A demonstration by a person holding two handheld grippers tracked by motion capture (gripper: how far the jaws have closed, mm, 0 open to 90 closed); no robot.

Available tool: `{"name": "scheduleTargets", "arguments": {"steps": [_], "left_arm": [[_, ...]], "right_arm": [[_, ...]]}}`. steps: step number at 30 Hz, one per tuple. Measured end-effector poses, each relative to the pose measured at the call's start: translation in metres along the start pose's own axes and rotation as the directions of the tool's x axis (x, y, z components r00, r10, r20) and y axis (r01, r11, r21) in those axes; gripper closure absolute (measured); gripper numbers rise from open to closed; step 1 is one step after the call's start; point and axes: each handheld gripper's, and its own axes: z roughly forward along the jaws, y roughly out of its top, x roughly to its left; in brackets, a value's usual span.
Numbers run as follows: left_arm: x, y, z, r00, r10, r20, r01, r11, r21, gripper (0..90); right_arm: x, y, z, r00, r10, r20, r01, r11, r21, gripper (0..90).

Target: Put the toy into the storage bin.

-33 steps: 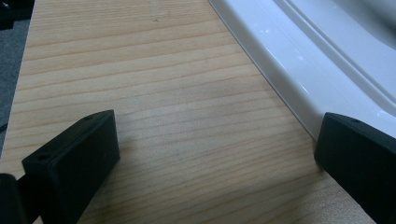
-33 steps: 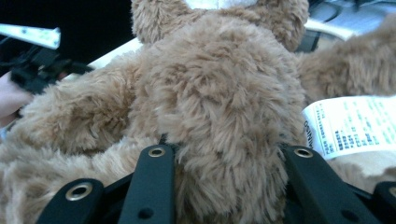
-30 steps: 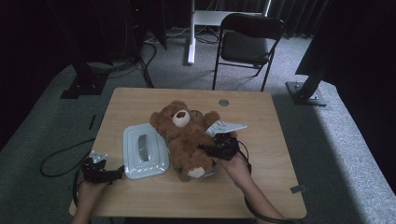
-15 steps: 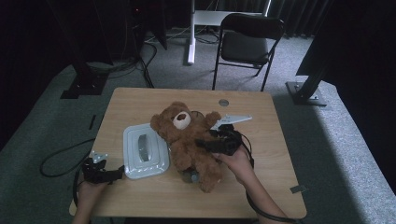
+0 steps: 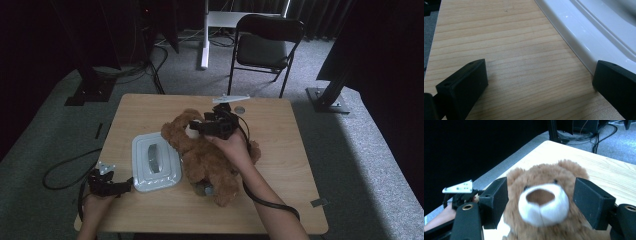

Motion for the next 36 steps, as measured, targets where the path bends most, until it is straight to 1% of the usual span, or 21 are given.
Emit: {"name": "scheduleTargets", "arguments": {"steps": [2,5,6,8,10,11,12,14,16,18,21,24,27,28,31,36], "left_arm": [[0.000,0.000,0.000,1.0000,0.000,0.000,0.000,1.0000,0.000,0.5],[0.000,0.000,0.000,1.0000,0.001,0.001,-0.001,1.0000,0.000,0.6],[0.000,0.000,0.000,1.0000,0.001,0.001,-0.001,1.0000,0.000,0.6],[0.000,0.000,0.000,1.0000,0.003,0.002,-0.003,1.0000,0.000,0.5],[0.000,0.000,0.000,1.0000,0.002,0.002,-0.002,1.0000,0.000,0.5],[0.000,0.000,0.000,1.0000,0.003,0.002,-0.003,1.0000,0.000,0.5],[0.000,0.000,0.000,1.0000,0.003,0.002,-0.003,1.0000,0.000,0.6],[0.000,0.000,0.000,1.0000,0.003,0.002,-0.003,1.0000,0.000,0.6],[0.000,0.000,0.000,1.0000,0.004,0.002,-0.004,1.0000,0.001,0.5],[0.000,0.000,0.000,1.0000,0.001,0.002,-0.001,1.0000,-0.001,0.6],[0.000,0.000,0.000,1.0000,0.003,0.002,-0.003,1.0000,0.001,0.6],[0.000,0.000,0.000,1.0000,0.003,0.002,-0.003,1.0000,0.001,0.6],[0.000,0.000,0.000,1.0000,0.002,0.001,-0.002,1.0000,0.000,0.6],[0.000,0.000,0.000,1.0000,0.002,0.001,-0.002,1.0000,0.001,0.6],[0.000,0.000,0.000,1.0000,0.003,0.001,-0.003,1.0000,0.001,0.5],[0.000,0.000,0.000,1.0000,0.003,0.001,-0.003,1.0000,0.001,0.5]], "right_arm": [[0.001,0.003,0.009,1.0000,0.005,-0.001,-0.005,1.000,0.018,27.7],[0.003,0.002,0.023,0.9999,-0.011,0.013,0.010,0.998,0.061,26.9],[0.004,0.001,0.028,0.9997,-0.020,0.017,0.018,0.996,0.083,26.0],[0.006,-0.002,0.032,0.9978,-0.050,0.043,0.046,0.993,0.105,26.4],[0.004,-0.005,0.037,0.9925,-0.079,0.093,0.064,0.987,0.150,27.9],[0.001,-0.005,0.038,0.9930,-0.073,0.094,0.057,0.985,0.161,27.9],[-0.003,-0.006,0.039,0.9942,-0.053,0.093,0.037,0.986,0.165,28.0],[-0.009,-0.006,0.038,0.9942,-0.033,0.102,0.016,0.987,0.160,29.3],[-0.013,-0.009,0.039,0.9953,-0.011,0.097,-0.004,0.988,0.157,31.5],[-0.018,-0.013,0.043,0.9973,0.008,0.072,-0.020,0.985,0.171,32.6],[-0.022,-0.018,0.045,0.9971,0.028,0.071,-0.040,0.984,0.172,33.4],[-0.026,-0.023,0.049,0.9967,0.039,0.071,-0.052,0.981,0.187,33.9],[-0.034,-0.029,0.051,0.9964,0.060,0.059,-0.072,0.975,0.210,34.1],[-0.034,-0.029,0.052,0.9966,0.058,0.058,-0.069,0.973,0.220,34.1],[-0.033,-0.030,0.054,0.9970,0.047,0.061,-0.060,0.971,0.233,34.4],[-0.036,-0.036,0.057,0.9962,0.068,0.055,-0.079,0.966,0.247,35.3]]}}
